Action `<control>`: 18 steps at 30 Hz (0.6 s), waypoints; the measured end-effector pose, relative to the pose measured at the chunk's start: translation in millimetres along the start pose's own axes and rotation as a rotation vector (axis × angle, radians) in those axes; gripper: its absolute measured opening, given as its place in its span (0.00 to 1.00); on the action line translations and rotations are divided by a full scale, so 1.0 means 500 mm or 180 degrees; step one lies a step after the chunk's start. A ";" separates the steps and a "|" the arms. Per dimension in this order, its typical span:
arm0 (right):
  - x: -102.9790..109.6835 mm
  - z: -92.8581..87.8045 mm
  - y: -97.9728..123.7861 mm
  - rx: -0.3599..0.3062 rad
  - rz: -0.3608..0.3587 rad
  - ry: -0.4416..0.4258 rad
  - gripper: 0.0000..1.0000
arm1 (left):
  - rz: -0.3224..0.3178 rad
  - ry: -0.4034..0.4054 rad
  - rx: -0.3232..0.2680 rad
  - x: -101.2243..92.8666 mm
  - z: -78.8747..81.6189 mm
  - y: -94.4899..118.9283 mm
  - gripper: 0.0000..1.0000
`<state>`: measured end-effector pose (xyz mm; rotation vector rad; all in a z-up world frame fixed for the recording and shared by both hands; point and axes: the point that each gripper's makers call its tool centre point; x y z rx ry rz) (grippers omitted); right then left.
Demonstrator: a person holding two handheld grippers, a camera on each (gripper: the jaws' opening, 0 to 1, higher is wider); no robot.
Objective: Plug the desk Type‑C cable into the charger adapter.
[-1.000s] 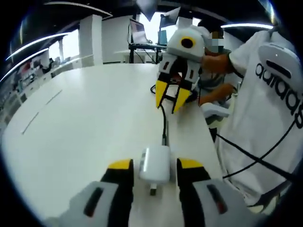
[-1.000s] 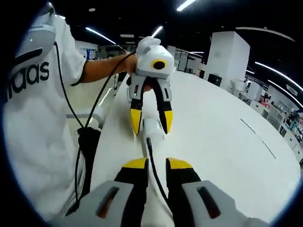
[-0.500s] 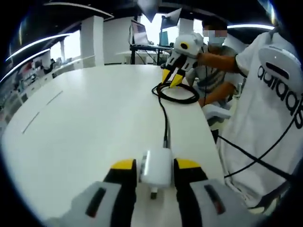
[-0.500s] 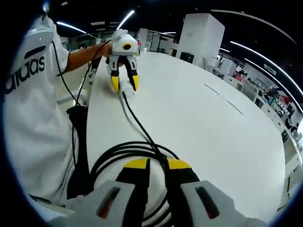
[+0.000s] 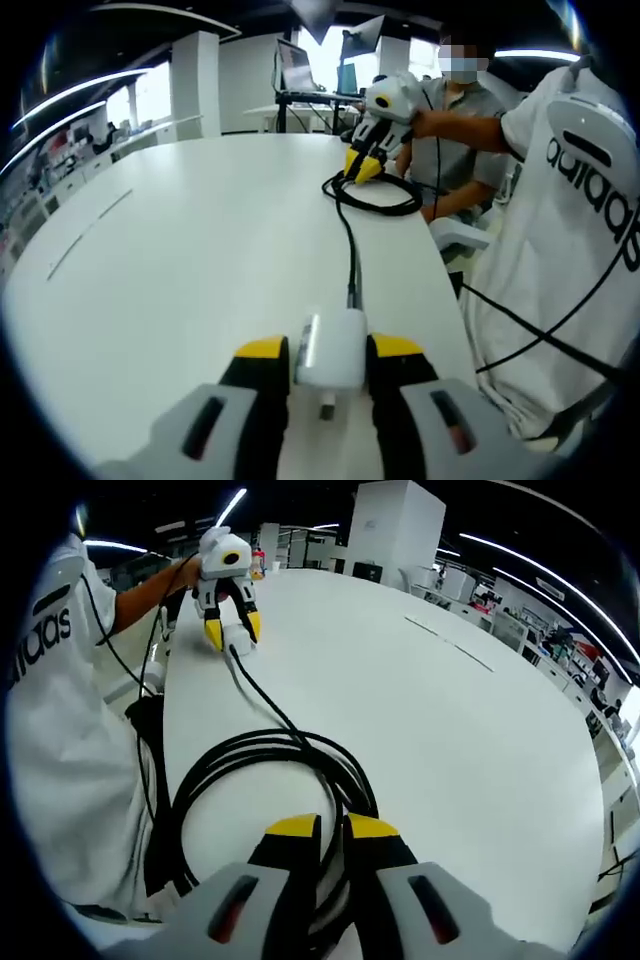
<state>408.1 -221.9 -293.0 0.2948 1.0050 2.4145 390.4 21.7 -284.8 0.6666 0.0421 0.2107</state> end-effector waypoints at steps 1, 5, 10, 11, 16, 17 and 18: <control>-0.002 0.001 0.000 0.0006 -0.0003 -0.0029 0.06 | -0.0004 0.0002 0.0000 0.000 0.000 -0.001 0.29; -0.008 -0.002 -0.002 0.0086 -0.0040 -0.0104 0.04 | -0.0029 0.0014 -0.0020 0.000 0.000 -0.004 0.29; -0.006 -0.006 -0.006 0.0223 -0.0102 -0.0040 0.03 | -0.0063 0.0013 -0.0032 -0.002 0.001 -0.005 0.27; -0.006 -0.005 -0.006 0.0250 -0.0124 -0.0024 0.03 | -0.0070 0.0011 -0.0032 -0.003 0.001 -0.005 0.27; -0.007 -0.003 -0.003 0.0287 -0.0140 -0.0043 0.02 | -0.0042 0.0037 -0.0042 0.004 0.002 -0.004 0.27; -0.007 -0.003 -0.003 0.0287 -0.0139 -0.0049 0.02 | -0.0043 0.0047 -0.0042 0.005 0.002 -0.003 0.27; -0.007 -0.002 -0.003 0.0286 -0.0140 -0.0050 0.02 | -0.0044 0.0048 -0.0042 0.005 0.002 -0.003 0.27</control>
Point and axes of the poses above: the point that each gripper's makers call its tool centre point, and the gripper's own axes: y roughly backward along the fingers, x roughly to its left, z roughly out of its top, and after that the axes turned 8 degrees about -y, right-handed
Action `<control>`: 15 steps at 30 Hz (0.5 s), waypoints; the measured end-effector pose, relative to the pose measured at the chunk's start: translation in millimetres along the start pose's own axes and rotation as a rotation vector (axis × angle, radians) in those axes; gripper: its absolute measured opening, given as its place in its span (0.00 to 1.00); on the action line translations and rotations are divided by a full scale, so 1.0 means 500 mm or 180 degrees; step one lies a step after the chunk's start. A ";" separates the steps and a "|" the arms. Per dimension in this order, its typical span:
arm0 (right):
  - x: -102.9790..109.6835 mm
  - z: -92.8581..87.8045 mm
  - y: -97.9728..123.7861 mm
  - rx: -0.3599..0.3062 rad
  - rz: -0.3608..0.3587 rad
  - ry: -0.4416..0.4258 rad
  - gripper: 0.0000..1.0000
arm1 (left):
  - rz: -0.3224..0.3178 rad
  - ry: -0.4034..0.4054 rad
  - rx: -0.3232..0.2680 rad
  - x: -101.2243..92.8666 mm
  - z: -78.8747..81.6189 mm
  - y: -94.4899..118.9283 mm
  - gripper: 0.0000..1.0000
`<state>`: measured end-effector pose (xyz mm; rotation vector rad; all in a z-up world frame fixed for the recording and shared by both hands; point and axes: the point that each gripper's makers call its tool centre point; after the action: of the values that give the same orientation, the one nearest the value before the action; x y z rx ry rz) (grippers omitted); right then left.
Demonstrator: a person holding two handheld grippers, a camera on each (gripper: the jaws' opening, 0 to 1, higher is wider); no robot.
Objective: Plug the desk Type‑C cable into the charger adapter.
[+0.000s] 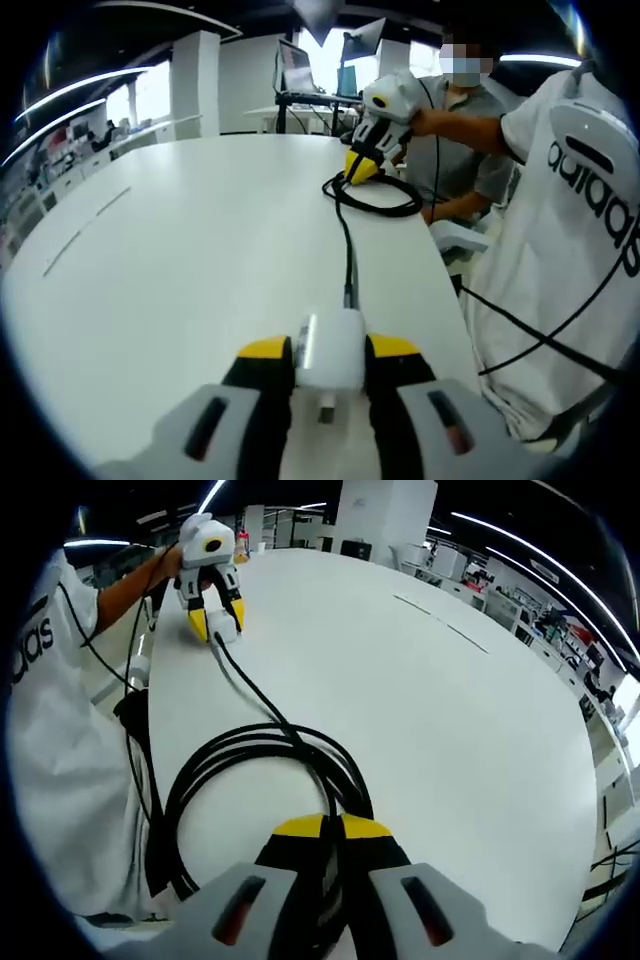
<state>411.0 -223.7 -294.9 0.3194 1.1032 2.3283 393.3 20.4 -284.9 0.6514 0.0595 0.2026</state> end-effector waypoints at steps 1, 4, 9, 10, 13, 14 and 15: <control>-0.001 0.001 0.000 0.0000 -0.0006 -0.0010 0.02 | 0.0003 -0.0003 0.0002 0.001 0.000 0.000 0.27; -0.001 0.004 0.001 0.0011 -0.0022 0.0003 0.02 | 0.0013 0.0011 0.0004 0.007 0.000 0.001 0.27; -0.008 0.013 0.005 0.0015 -0.0058 0.0024 0.02 | 0.0030 0.0034 0.0014 0.014 0.000 0.000 0.27; -0.010 0.014 0.005 0.0015 -0.0064 0.0031 0.02 | 0.0035 0.0038 0.0012 0.017 0.000 0.000 0.27; -0.018 0.019 0.002 0.0017 -0.0083 0.0050 0.02 | 0.0054 0.0074 0.0001 0.028 0.001 -0.001 0.27; -0.020 0.020 0.001 0.0017 -0.0088 0.0053 0.02 | 0.0061 0.0081 0.0001 0.031 0.001 -0.001 0.27; -0.022 0.022 0.001 0.0015 -0.0094 0.0051 0.02 | 0.0065 0.0084 -0.0001 0.033 0.001 -0.001 0.27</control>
<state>424.6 -223.1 -287.5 0.2848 1.1138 2.3067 409.8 23.1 -284.6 0.6491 0.0783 0.2310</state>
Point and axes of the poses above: the point that each gripper's makers call its tool centre point, and the gripper's own axes: y roughly backward along the fingers, x roughly to its left, z roughly out of its top, and after that the axes turned 8 degrees about -y, right-handed
